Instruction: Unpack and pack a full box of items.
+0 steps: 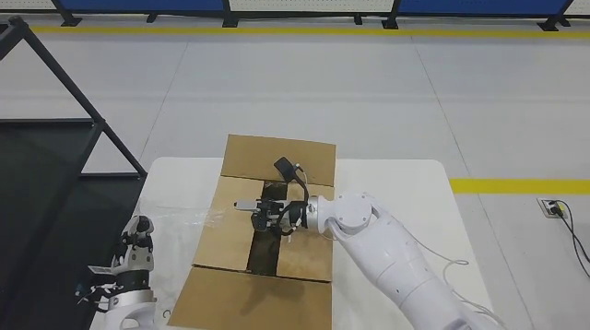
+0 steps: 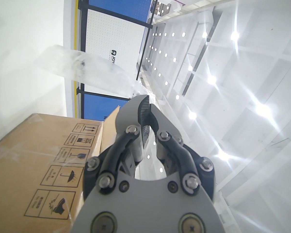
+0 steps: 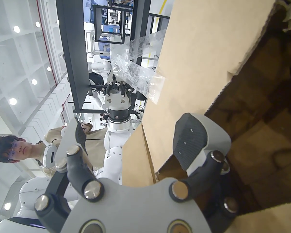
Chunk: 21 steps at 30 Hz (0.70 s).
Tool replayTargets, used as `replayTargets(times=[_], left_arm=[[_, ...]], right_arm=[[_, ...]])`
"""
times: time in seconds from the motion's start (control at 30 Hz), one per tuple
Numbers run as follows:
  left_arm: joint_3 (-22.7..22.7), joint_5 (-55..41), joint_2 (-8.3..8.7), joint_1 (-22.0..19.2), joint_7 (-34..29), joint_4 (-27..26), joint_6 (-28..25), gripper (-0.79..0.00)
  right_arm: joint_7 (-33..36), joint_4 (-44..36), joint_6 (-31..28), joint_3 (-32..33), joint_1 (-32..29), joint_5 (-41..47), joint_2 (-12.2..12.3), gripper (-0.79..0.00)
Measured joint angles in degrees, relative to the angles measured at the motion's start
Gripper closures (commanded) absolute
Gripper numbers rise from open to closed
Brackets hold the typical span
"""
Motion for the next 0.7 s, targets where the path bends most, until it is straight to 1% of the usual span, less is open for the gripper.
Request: replayTargets(times=[0.23,0.3,0.43,0.47,0.5,0.57,0.6,0.67,0.7], left_arm=[[-0.3,-0.8,-0.24,0.1,-0.2,0.0,0.2,0.0],[-0.4,-0.9,-0.3,0.1,-0.3,0.0,0.4,-0.154],[-0.4,-0.8,-0.41,0.2,-0.6,0.2,0.6,-0.388],[-0.4,-0.8,-0.44,0.3,-0.7,0.2,0.6,-0.539],[-0.5,-0.7,-0.48,0.3,-0.7,0.2,0.7,-0.64],[-0.5,-0.7,-0.53,0.3,-0.7,0.3,0.9,-0.736],[-0.5,-0.6,-0.56,0.4,-0.7,0.3,1.1,-0.76],[-0.5,-0.7,-0.61,0.3,-0.7,0.5,1.4,-0.785],[-0.5,-0.7,-0.65,0.3,-0.7,0.6,1.6,-0.785]], right_arm=[[0.1,0.5,0.1,0.4,0.0,-0.4,-0.3,-0.785],[0.3,0.6,0.0,0.6,0.0,-0.5,-0.3,-0.785],[0.5,0.6,-0.4,0.9,0.0,-0.7,-0.4,-0.785],[0.5,0.5,-0.5,1.0,0.0,-0.7,-0.4,-0.785],[0.6,0.5,-0.6,1.1,-0.1,-0.8,-0.4,-0.785],[0.7,0.5,-0.7,1.3,-0.1,-0.9,-0.4,-0.785],[0.8,0.4,-0.7,1.5,-0.1,-1.0,-0.3,-0.785],[0.8,0.3,-0.7,1.6,-0.2,-1.2,-0.3,-0.785],[0.8,0.3,-0.7,1.8,-0.2,-1.3,-0.3,-0.785]])
